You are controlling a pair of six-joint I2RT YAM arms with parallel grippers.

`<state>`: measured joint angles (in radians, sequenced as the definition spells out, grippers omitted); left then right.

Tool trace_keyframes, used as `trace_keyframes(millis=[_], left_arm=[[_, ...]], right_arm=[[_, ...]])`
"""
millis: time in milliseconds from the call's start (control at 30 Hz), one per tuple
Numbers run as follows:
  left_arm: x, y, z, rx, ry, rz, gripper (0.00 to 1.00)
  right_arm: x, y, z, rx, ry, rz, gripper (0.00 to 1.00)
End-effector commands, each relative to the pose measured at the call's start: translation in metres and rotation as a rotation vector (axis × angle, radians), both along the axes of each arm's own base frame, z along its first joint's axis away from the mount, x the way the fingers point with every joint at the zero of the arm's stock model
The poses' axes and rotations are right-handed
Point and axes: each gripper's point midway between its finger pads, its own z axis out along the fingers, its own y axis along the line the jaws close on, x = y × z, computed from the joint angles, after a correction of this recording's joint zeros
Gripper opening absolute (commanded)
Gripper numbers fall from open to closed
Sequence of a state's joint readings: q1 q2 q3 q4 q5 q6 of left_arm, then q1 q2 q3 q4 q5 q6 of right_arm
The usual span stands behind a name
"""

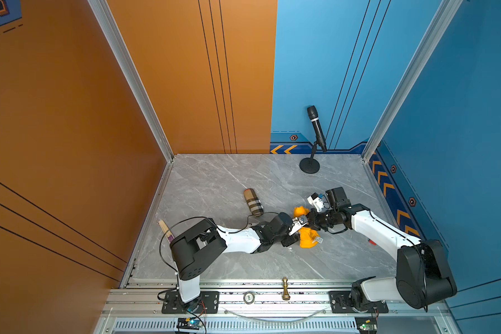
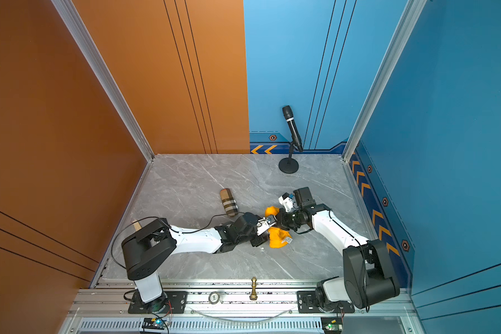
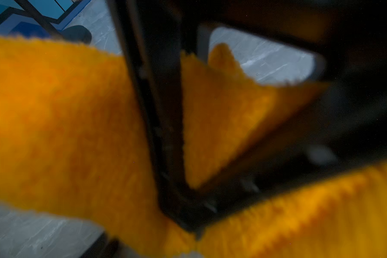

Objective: Wipe the eyeglass case
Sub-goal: Wipe the dirt from the eyeglass case.

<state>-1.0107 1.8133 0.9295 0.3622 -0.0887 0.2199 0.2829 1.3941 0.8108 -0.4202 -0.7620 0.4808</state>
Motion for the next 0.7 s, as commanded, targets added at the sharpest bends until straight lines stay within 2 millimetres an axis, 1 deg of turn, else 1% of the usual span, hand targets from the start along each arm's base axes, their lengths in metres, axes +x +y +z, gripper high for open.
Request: trace_keyframes(millis=[0, 67, 133, 200, 233, 300, 367, 433, 533, 567, 600, 667], left_arm=[[-0.003, -0.027, 0.071, -0.192, -0.118, -0.058, 0.39], [-0.005, -0.025, 0.074, -0.196, -0.125, -0.060, 0.39], [-0.006, -0.021, 0.077, -0.195, -0.133, -0.060, 0.39], [-0.008, -0.019, 0.078, -0.194, -0.137, -0.064, 0.39], [-0.008, -0.019, 0.079, -0.195, -0.137, -0.064, 0.39], [-0.010, -0.019, 0.078, -0.196, -0.129, -0.070, 0.39], [-0.010, -0.018, 0.076, -0.193, -0.125, -0.068, 0.39], [-0.010, -0.019, 0.077, -0.195, -0.126, -0.068, 0.39], [-0.009, -0.019, 0.080, -0.201, -0.128, -0.064, 0.39], [-0.009, -0.019, 0.081, -0.202, -0.133, -0.065, 0.39], [-0.010, -0.019, 0.083, -0.205, -0.136, -0.065, 0.39], [-0.011, -0.017, 0.085, -0.203, -0.141, -0.068, 0.39]], right_arm=[[0.000, -0.010, -0.005, -0.029, 0.029, -0.020, 0.00], [0.012, -0.043, -0.013, -0.034, 0.053, -0.107, 0.00], [0.020, -0.072, -0.014, -0.078, 0.057, -0.159, 0.00], [0.024, -0.087, -0.009, -0.171, 0.024, -0.162, 0.00], [0.025, -0.088, -0.005, -0.197, 0.010, -0.156, 0.00], [0.025, -0.081, -0.001, -0.194, -0.001, -0.143, 0.00], [0.021, -0.064, 0.001, -0.190, -0.005, -0.103, 0.00], [0.013, -0.035, 0.009, -0.169, -0.042, -0.038, 0.00], [0.003, 0.006, 0.021, -0.076, -0.070, 0.021, 0.00], [0.001, 0.009, 0.022, -0.068, -0.066, 0.032, 0.00], [0.001, 0.005, 0.020, -0.082, -0.064, 0.032, 0.00], [0.006, -0.019, 0.010, -0.138, -0.049, -0.007, 0.00]])
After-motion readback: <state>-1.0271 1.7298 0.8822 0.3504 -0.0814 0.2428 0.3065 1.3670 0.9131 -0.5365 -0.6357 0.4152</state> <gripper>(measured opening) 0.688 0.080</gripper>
